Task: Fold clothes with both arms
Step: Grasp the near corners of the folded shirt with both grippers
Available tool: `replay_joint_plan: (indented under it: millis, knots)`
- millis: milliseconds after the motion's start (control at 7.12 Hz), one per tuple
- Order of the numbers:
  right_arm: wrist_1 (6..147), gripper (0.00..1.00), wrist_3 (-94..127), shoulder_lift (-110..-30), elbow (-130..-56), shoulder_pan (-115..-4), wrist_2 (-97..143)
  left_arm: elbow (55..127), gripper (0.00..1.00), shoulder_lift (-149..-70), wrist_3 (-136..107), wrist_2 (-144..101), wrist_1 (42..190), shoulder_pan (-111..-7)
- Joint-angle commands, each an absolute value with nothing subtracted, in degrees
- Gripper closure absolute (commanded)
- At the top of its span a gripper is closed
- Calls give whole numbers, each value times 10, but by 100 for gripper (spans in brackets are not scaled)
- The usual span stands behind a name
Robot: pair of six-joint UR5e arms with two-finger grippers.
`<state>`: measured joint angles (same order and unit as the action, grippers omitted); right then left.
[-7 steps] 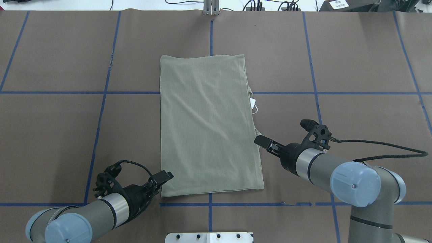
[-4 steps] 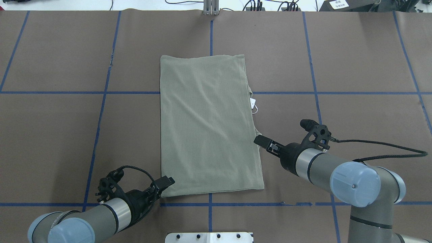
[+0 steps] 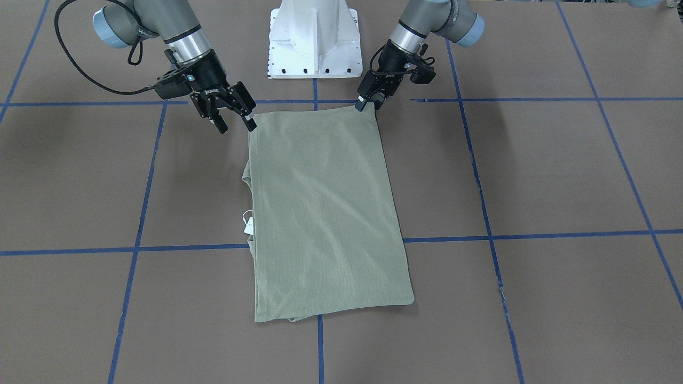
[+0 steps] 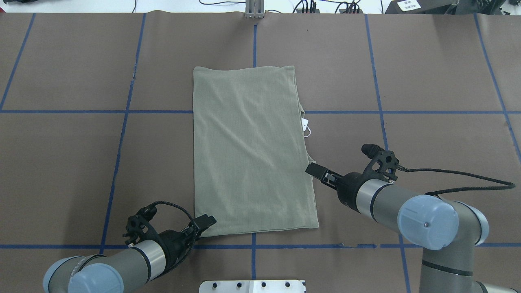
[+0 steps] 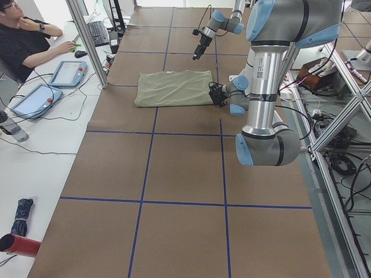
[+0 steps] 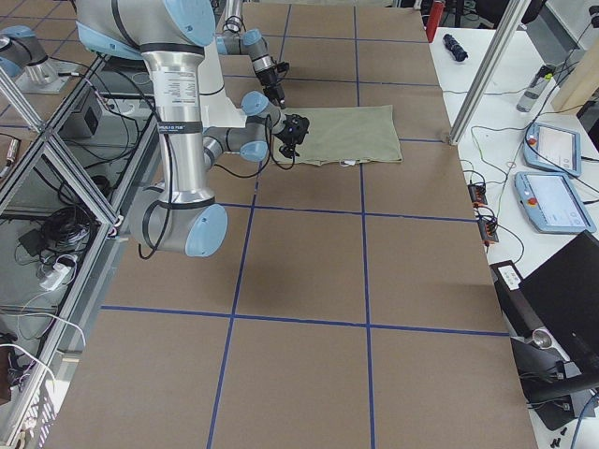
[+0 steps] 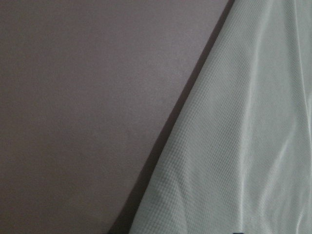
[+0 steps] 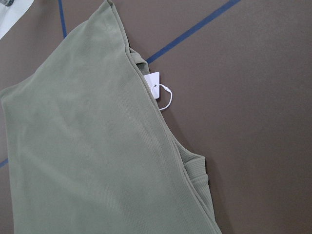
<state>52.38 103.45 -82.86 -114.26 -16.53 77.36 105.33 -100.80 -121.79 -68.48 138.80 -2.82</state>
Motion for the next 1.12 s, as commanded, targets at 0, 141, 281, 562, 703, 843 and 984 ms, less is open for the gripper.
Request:
replay_joint_plan:
  millis: [0,141,281,562,703,843,984]
  knots:
    - [524,0,1034,-828,-1143,-165,774,1054,88,-1011,-1227,-682,1389,-28]
    - [524,0,1039,-825,-1139,-164,773,1054,100,-1010,-1224,-682,1389,-29]
    - [526,0,1066,-822,-1129,-154,766,1055,100,-1010,-1221,-681,1389,-30]
    - [645,0,1142,-758,-1130,-120,734,1059,100,-1010,-1220,-681,1389,-33]
    - [740,0,1187,-709,-1124,-93,730,1060,100,-1010,-1220,-681,1389,-33]
    - [760,0,1211,-699,-1111,-77,729,1061,100,-1009,-1220,-681,1389,-33]
    - [761,1,1223,-699,-1098,-62,723,1061,100,-1009,-1220,-681,1389,-33]
